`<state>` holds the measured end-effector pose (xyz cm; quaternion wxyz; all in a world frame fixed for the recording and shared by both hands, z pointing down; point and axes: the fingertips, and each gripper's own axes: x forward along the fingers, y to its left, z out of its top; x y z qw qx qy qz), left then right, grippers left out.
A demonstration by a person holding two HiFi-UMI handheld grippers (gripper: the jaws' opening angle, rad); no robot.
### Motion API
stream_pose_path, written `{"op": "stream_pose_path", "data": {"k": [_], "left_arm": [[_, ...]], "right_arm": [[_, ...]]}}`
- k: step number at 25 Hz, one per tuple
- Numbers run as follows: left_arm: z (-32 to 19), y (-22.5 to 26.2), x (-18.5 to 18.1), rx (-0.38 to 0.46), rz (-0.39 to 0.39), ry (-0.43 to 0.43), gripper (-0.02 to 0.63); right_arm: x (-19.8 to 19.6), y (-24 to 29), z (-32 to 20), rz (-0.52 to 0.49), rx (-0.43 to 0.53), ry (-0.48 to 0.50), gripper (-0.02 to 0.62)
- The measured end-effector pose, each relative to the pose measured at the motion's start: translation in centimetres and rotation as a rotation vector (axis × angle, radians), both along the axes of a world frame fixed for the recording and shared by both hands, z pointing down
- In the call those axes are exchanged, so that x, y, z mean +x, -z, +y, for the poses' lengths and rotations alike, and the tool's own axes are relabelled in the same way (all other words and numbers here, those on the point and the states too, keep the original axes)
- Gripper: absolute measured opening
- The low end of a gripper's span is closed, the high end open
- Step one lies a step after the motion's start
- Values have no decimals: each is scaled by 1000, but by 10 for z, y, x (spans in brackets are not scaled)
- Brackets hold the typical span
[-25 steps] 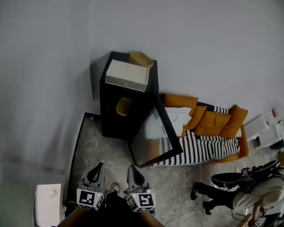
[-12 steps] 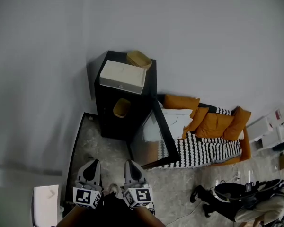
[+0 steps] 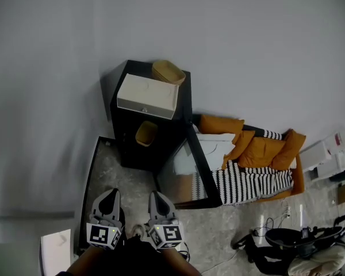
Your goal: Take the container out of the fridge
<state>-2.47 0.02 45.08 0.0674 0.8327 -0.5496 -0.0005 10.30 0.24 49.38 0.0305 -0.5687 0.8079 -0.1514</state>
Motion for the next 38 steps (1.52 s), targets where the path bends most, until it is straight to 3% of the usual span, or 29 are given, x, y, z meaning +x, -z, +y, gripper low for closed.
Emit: {"op": "stream_pose_path", "data": {"k": [15, 29, 38], "left_arm": [[-107, -18, -4, -28, 18, -117, 3], [-177, -44, -6, -27, 46, -186, 3], [-186, -72, -3, -47, 49, -202, 3]], "right_arm": [[-13, -37, -106, -56, -63, -91, 0], [-13, -104, -191, -262, -102, -201, 0], [-5, -162, -214, -525, -163, -252, 0]]}}
